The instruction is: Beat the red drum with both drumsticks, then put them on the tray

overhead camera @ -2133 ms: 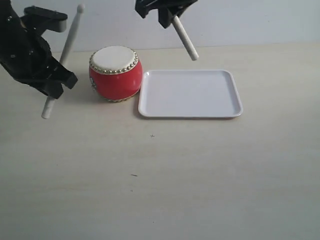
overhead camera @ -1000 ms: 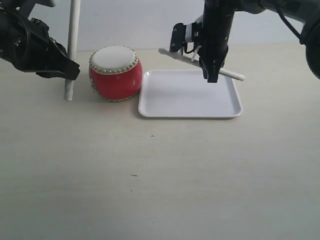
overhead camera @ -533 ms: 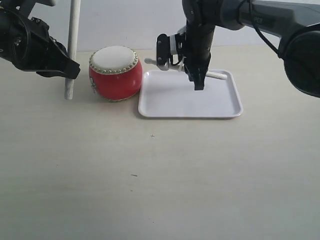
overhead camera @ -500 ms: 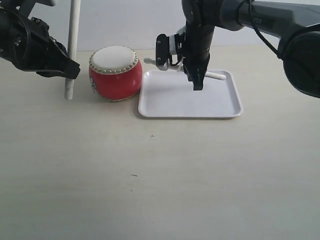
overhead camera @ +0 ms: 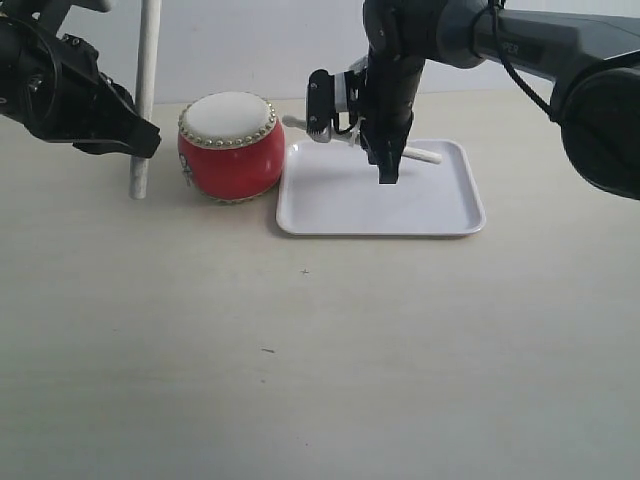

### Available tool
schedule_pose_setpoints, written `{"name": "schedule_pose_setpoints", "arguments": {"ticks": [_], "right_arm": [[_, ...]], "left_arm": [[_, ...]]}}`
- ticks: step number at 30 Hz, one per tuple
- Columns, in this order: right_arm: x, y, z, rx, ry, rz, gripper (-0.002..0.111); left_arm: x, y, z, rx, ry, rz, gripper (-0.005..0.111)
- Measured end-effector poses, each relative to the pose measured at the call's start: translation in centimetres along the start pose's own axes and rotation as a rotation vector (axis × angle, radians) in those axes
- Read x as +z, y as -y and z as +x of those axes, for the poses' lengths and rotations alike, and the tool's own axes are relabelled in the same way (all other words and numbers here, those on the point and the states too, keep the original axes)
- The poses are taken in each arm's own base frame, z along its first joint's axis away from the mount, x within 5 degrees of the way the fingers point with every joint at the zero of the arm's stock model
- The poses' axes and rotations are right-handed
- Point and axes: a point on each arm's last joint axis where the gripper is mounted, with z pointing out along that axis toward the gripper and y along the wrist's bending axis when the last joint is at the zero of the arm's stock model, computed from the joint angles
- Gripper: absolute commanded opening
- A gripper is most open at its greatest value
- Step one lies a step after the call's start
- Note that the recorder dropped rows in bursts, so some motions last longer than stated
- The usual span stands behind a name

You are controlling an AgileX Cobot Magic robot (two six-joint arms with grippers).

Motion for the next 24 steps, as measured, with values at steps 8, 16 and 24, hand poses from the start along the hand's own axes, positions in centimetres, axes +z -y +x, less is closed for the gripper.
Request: {"name": "schedule_pose_setpoints", "arguments": {"ticks": [8, 16, 24], "right_arm": [[0.2, 0.3, 0.9, 0.079, 0.054, -0.038, 0.0], [0.3, 0.4, 1.1, 0.088, 0.058, -0.042, 0.0], [2.4, -0.3, 1.2, 0.08, 0.033, -0.08, 0.0]], "left_arm": [[0.0, 0.0, 0.0, -0.002, 0.001, 0.001, 0.0], [0.0, 0.0, 0.0, -0.003, 0.001, 0.002, 0.0], [0.0, 0.0, 0.0, -0.003, 0.001, 0.002, 0.0]]}}
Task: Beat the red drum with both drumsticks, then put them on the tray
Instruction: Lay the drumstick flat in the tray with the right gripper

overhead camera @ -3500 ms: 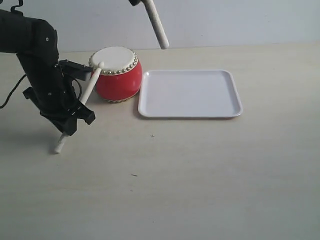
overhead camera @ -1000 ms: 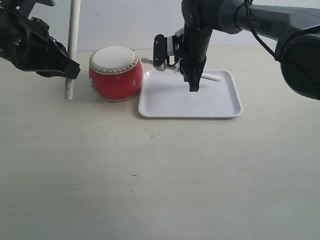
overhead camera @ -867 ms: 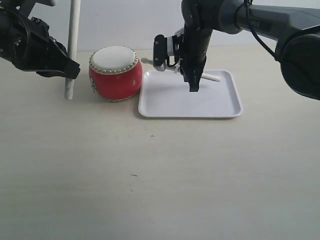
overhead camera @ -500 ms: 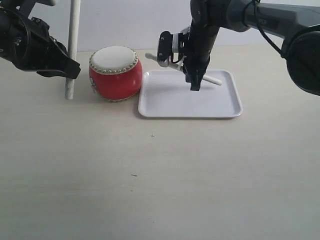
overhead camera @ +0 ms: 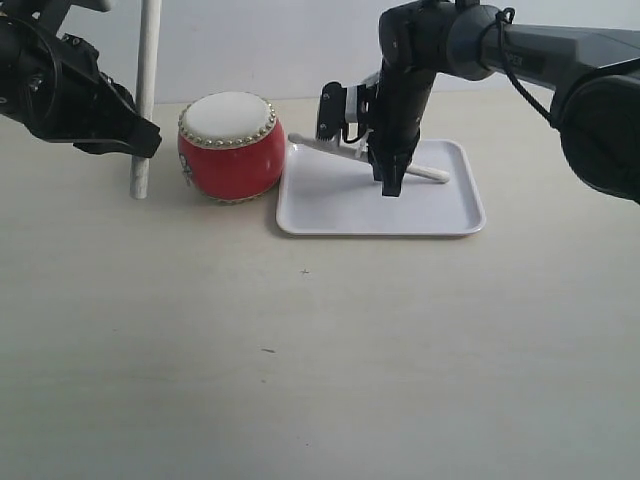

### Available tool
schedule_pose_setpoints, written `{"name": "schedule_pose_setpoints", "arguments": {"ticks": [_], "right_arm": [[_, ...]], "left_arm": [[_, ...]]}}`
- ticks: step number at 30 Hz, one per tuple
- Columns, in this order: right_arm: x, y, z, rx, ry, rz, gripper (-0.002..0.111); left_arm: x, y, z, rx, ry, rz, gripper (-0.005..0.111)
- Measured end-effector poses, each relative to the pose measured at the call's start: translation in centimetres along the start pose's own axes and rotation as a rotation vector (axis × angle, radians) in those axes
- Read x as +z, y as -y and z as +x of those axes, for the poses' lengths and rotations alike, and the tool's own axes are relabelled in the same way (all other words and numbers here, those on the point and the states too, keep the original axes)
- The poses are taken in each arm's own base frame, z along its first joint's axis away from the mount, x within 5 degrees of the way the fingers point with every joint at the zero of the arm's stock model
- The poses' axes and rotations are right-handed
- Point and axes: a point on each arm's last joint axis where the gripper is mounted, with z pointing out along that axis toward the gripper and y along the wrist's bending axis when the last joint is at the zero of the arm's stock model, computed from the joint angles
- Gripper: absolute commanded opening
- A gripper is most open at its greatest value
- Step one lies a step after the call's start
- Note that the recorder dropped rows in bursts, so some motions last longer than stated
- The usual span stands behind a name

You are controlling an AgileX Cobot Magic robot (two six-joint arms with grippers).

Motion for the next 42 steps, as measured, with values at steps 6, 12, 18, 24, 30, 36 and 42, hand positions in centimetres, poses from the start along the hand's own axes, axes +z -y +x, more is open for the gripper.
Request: {"name": "schedule_pose_setpoints", "arguments": {"ticks": [6, 12, 18, 24, 30, 36, 42], "right_arm": [[0.0, 0.0, 0.0, 0.0, 0.0, 0.0, 0.0], [0.0, 0.1, 0.6, -0.04, -0.071, 0.015, 0.0], [0.0, 0.3, 1.0, -0.043, -0.1, 0.03, 0.0], [0.0, 0.3, 0.8, -0.027, -0.078, 0.025, 0.0], [0.4, 0.2, 0.8, -0.02, -0.075, 0.019, 0.0], [0.7, 0.2, 0.6, 0.006, -0.058, 0.023, 0.001], [0.7, 0.1, 0.5, 0.017, -0.046, 0.021, 0.018]], "left_arm": [[0.0, 0.0, 0.0, 0.0, 0.004, -0.002, 0.0], [0.0, 0.0, -0.1, 0.0, 0.006, -0.003, 0.0], [0.0, 0.0, -0.1, 0.0, 0.006, -0.003, 0.0], [0.0, 0.0, -0.1, -0.003, 0.007, -0.001, 0.0], [0.0, 0.0, -0.1, -0.003, 0.007, -0.001, 0.0], [0.0, 0.0, -0.1, -0.003, 0.007, -0.001, 0.0], [0.0, 0.0, -0.1, -0.003, 0.007, -0.001, 0.0]]}}
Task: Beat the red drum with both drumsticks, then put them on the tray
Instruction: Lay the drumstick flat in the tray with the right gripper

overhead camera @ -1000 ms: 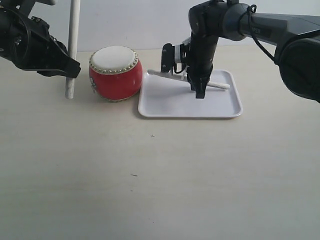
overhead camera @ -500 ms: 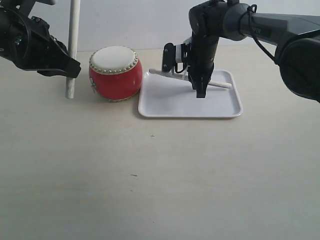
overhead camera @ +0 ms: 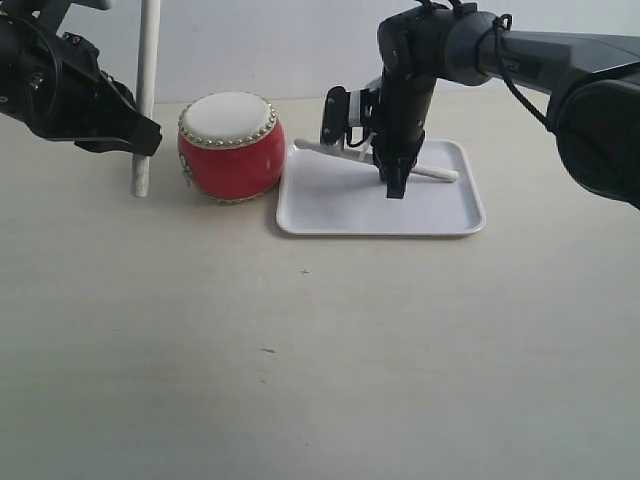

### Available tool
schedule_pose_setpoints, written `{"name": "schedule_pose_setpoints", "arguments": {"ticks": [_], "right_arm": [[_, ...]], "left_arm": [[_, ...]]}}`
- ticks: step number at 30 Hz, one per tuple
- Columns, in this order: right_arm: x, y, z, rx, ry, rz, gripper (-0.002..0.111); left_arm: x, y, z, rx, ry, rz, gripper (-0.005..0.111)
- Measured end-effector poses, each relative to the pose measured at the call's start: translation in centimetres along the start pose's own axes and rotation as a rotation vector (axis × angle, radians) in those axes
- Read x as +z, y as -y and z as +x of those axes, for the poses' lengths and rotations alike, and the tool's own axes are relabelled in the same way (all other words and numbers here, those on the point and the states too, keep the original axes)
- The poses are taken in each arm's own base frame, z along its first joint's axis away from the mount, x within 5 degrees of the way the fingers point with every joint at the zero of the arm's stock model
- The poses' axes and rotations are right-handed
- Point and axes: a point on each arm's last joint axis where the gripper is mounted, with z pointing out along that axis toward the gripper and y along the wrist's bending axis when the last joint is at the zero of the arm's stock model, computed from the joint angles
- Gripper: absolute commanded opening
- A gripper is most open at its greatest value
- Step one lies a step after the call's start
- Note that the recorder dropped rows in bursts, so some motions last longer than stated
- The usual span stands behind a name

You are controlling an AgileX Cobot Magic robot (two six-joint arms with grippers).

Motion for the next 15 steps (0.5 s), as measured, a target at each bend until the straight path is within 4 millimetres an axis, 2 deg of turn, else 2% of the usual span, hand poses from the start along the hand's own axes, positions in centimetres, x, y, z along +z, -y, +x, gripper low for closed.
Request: {"name": "schedule_pose_setpoints", "arguments": {"ticks": [7, 15], "right_arm": [[0.0, 0.0, -0.06, 0.005, 0.006, 0.0, 0.032], [-0.23, 0.07, -0.08, 0.049, 0.009, 0.004, 0.035]], "left_arm": [[0.0, 0.0, 0.0, 0.0, 0.0, 0.0, 0.0], [0.0, 0.0, -0.02, 0.001, 0.002, 0.0, 0.0]]}}
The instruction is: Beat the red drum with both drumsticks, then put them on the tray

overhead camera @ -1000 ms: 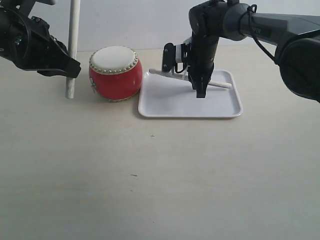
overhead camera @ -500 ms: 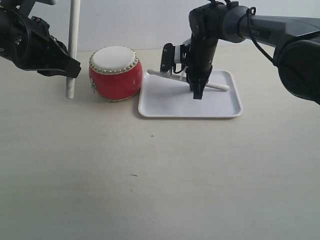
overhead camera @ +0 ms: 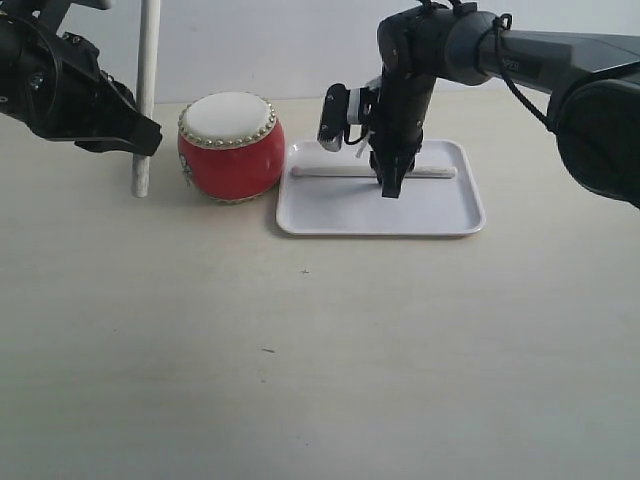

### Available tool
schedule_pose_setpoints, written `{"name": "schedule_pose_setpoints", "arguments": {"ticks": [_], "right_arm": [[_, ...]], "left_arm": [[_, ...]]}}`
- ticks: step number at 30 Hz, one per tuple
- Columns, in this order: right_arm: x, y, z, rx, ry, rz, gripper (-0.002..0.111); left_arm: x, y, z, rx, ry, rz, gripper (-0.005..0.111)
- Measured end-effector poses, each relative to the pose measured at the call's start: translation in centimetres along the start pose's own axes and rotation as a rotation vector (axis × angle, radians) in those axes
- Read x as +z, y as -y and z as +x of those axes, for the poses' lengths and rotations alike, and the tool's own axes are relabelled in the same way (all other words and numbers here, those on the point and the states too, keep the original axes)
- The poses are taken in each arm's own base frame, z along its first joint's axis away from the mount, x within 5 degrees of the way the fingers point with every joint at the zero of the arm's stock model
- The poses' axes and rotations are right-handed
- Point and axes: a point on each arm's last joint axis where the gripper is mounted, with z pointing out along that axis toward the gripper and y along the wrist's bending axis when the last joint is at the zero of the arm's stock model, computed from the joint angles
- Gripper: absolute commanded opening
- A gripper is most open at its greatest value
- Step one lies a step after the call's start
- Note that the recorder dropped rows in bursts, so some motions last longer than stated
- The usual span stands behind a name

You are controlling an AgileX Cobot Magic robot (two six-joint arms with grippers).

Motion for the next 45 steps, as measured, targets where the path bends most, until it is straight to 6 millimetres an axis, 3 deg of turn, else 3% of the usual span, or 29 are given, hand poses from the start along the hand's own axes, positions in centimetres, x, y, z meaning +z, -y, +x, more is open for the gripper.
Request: {"name": "schedule_pose_setpoints", "arguments": {"ticks": [2, 6, 9, 14, 18, 22, 29, 35, 39, 45], "right_arm": [[-1.3, 0.4, -0.1, 0.073, 0.015, 0.02, 0.035], [-6.4, 0.8, -0.8, 0.248, 0.132, 0.001, 0.035], [-8.6, 0.6, -1.1, 0.402, 0.305, -0.16, 0.035], [-11.1, 2.0, 0.5, 0.585, 0.698, -0.481, 0.036], [-11.9, 3.2, 1.8, 0.643, 0.873, -0.549, 0.041], [-12.1, 3.1, 1.5, 0.654, 0.95, -0.587, 0.045], [-12.9, 1.7, -1.6, 0.575, 1.055, -0.638, 0.047], [-13.6, -0.8, -5.1, 0.468, 1.078, -0.677, 0.047], [-13.9, -1.9, -6.6, 0.42, 1.081, -0.69, 0.056], [-14.9, -3.3, -8.2, 0.352, 1.097, -0.695, 0.059]], "left_arm": [[0.1, 0.0, 0.1, 0.002, 0.003, -0.003, 0.0], [1.1, -0.1, 0.4, 0.009, -0.008, 0.005, 0.0], [1.8, 0.0, 0.2, 0.019, 0.013, 0.037, 0.0], [2.4, 0.7, 0.1, 0.054, 0.086, 0.141, 0.0], [2.6, -0.2, -0.1, 0.026, 0.161, 0.185, 0.0], [3.2, -1.9, 0.1, -0.03, 0.217, 0.256, 0.0], [4.2, -3.8, 0.7, -0.08, 0.321, 0.448, 0.0], [4.9, -5.3, 1.1, -0.117, 0.392, 0.502, 0.0], [5.4, -6.7, 1.8, -0.156, 0.422, 0.536, 0.0], [4.9, -6.2, 1.8, -0.147, 0.453, 0.64, 0.0]]}}
